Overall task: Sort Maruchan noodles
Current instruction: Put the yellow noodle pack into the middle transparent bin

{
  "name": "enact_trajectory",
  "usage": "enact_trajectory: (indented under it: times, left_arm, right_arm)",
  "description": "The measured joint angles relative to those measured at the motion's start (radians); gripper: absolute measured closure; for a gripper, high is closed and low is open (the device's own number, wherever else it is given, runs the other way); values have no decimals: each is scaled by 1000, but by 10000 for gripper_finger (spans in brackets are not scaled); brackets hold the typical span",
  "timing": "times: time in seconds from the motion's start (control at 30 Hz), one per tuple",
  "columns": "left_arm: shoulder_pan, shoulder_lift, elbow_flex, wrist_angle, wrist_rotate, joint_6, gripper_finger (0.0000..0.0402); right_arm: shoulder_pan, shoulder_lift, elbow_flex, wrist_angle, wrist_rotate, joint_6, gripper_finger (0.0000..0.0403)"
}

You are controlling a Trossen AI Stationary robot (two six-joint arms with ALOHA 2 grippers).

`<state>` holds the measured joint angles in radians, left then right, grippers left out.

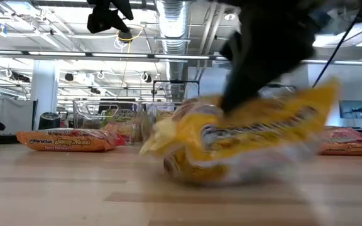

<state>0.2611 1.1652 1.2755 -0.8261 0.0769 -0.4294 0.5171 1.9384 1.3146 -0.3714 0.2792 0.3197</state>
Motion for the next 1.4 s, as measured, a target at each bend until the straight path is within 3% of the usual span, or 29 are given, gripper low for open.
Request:
enact_trajectory:
  times: [0.13, 0.3, 0.87, 1.17, 1.4]
  left_arm:
    - [0, 0, 0, 1, -56, 0, 248]
    - [0, 0, 0, 1, -90, 0, 248]
    - [-34, 0, 0, 1, -21, 25, 248]
    - [-57, 0, 0, 1, -21, 24, 248]
    - [-79, 0, 1, 3, -37, 25, 248]
  right_arm:
    - [-41, -57, 3, -48, 62, -54, 399]
    - [-120, -113, 4, -48, 63, -120, 399]
    - [-427, -261, 6, -26, 228, -471, 399]
    - [-591, -228, 8, 111, 248, -736, 399]
    - [-695, -156, 7, 216, 244, -853, 399]
